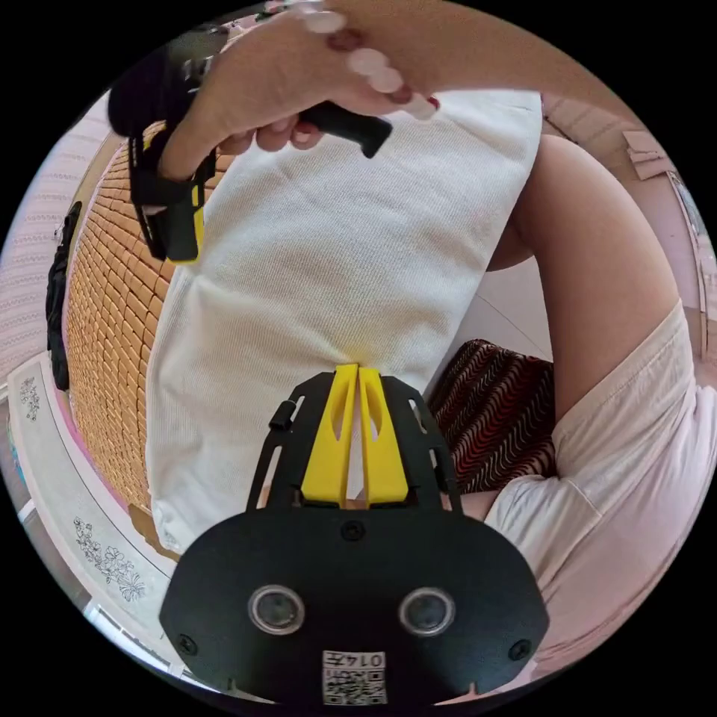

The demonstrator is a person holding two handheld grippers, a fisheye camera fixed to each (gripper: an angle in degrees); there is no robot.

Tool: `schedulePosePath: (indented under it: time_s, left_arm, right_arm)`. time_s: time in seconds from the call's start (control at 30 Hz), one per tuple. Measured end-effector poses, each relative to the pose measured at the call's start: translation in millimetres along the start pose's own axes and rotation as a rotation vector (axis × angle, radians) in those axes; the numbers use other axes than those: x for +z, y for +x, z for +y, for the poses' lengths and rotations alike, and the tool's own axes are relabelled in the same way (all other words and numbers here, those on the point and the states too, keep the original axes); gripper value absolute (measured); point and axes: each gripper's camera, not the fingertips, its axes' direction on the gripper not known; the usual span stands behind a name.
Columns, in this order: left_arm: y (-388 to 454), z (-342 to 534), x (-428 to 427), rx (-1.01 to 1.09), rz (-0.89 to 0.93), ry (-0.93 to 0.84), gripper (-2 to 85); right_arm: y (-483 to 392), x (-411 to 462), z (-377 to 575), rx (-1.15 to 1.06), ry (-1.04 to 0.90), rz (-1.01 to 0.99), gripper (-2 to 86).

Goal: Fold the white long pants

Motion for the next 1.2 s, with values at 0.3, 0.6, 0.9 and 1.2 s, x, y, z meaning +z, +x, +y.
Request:
schedulePosePath:
  time_s: [0.3,0.6,0.9,1.2]
  left_arm:
    - [-8.6,20.2,-62.8,-0.129,0.136,0.486,5.3]
    - [-21.5,-11.6,-13.2,-0.227,0.226,0.375,8.3]
    - [-35.5,2.4,27.4,-0.316,0.222,0.303,7.1]
    - [-69.3,80.9,5.6,-0.432,0.362,0.574,6.4]
  right_arm:
    - [113.1,-200.6,363.8,0.812,0.675,0.110,5.0]
    - [174.9,-195.3,488.3,1.159,0.762,0.017,16.4]
    - [192.0,-199.9,519.7,1.126,0.847,-0.203,7.4]
    - [71.4,-241.5,416.3,0.461,0.774,-0.143,3.2]
